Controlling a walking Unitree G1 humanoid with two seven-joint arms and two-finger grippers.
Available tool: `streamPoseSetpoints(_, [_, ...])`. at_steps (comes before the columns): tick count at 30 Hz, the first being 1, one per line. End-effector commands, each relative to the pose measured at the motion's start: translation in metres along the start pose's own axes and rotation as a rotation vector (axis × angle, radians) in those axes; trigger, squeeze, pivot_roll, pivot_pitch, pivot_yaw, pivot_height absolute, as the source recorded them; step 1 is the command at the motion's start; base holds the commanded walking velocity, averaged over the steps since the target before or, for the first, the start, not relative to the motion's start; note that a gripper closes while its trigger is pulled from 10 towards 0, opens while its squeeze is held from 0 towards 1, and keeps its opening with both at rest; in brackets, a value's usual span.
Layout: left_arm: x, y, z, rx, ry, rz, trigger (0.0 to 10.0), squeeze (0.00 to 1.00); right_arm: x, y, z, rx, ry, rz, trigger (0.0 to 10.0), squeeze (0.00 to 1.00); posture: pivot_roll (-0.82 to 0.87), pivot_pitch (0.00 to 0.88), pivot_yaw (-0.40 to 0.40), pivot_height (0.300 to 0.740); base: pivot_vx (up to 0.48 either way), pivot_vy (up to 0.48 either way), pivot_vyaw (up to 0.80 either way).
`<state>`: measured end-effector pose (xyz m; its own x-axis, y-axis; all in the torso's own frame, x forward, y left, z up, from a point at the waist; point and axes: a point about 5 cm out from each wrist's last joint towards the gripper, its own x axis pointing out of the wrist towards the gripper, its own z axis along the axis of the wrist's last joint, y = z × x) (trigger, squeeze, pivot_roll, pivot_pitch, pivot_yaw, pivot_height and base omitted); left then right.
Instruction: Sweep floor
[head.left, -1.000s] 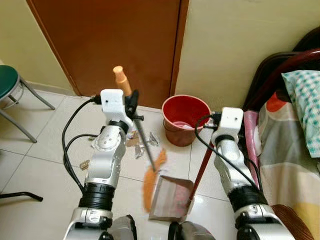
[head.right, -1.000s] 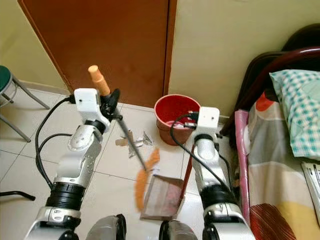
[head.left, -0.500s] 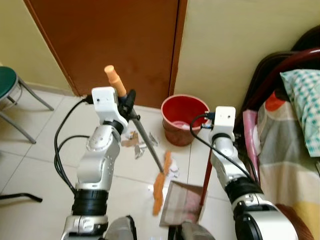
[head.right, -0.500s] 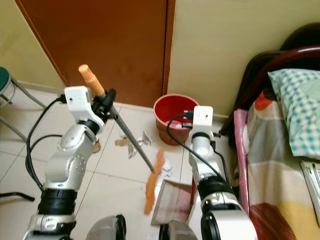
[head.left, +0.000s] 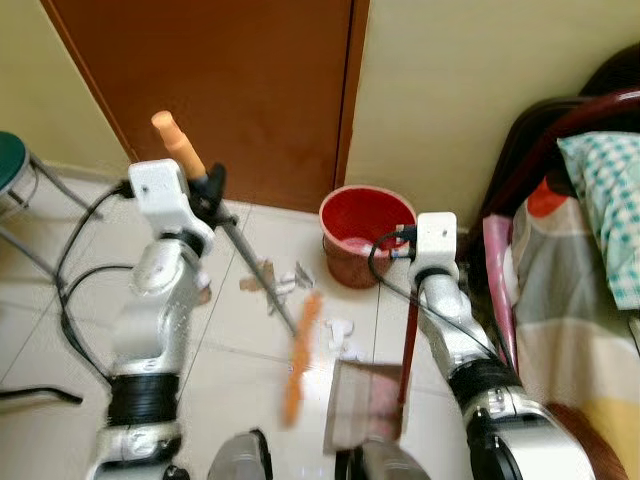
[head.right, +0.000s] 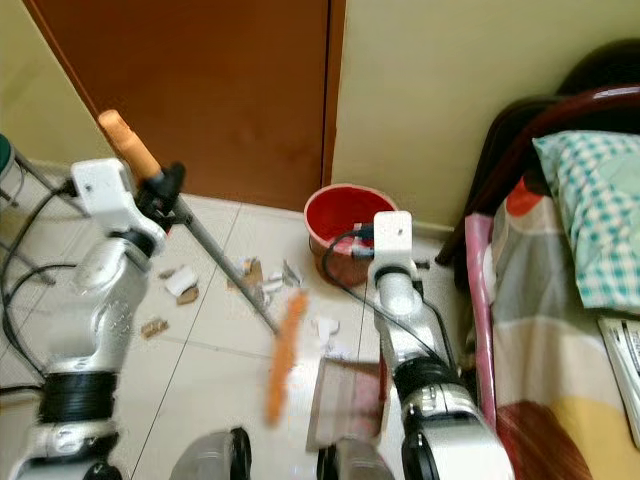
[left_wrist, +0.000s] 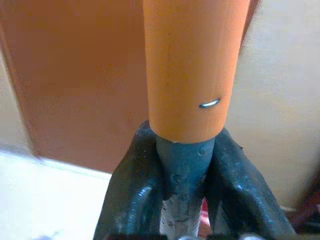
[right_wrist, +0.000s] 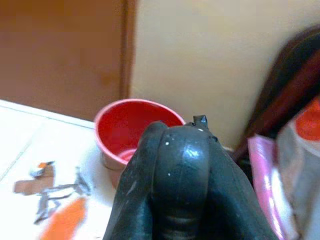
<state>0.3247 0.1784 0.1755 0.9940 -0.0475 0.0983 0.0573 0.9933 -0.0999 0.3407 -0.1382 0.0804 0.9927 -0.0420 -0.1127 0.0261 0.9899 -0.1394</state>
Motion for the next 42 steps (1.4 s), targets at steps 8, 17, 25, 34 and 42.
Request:
streamPoseSetpoints(8, [-0.023, 0.032, -0.025, 0.155, 0.05, 0.053, 10.0, 0.0, -0.034, -0.007, 0.003, 0.078, -0.133, 0.071, 10.0, 0.0, -0.01, 0.123, -0.024, 0.74, 0.0, 0.0, 0.0])
streamPoseSetpoints(17, [-0.027, 0.02, -0.034, 0.185, 0.053, -0.008, 10.0, 0.0, -0.049, -0.013, 0.038, 0.026, -0.305, 0.076, 10.0, 0.0, -0.03, 0.111, -0.02, 0.74, 0.0, 0.0, 0.0])
streamPoseSetpoints(25, [-0.019, -0.001, -0.029, 0.199, 0.023, -0.138, 10.0, 0.0, -0.03, -0.037, 0.06, -0.084, -0.34, -0.063, 10.0, 0.0, -0.02, 0.115, -0.003, 0.74, 0.0, 0.0, 0.0])
streamPoseSetpoints(34, [-0.02, -0.013, -0.033, 0.198, 0.038, -0.201, 10.0, 0.0, -0.014, -0.031, 0.052, -0.131, -0.279, -0.088, 10.0, 0.0, 0.0, 0.115, 0.011, 0.74, 0.0, 0.0, 0.0])
streamPoseSetpoints(42, [-0.017, -0.025, -0.031, 0.212, 0.02, -0.268, 10.0, 0.0, -0.003, -0.012, 0.039, -0.16, -0.18, -0.087, 10.0, 0.0, 0.01, 0.114, 0.014, 0.74, 0.0, 0.0, 0.0])
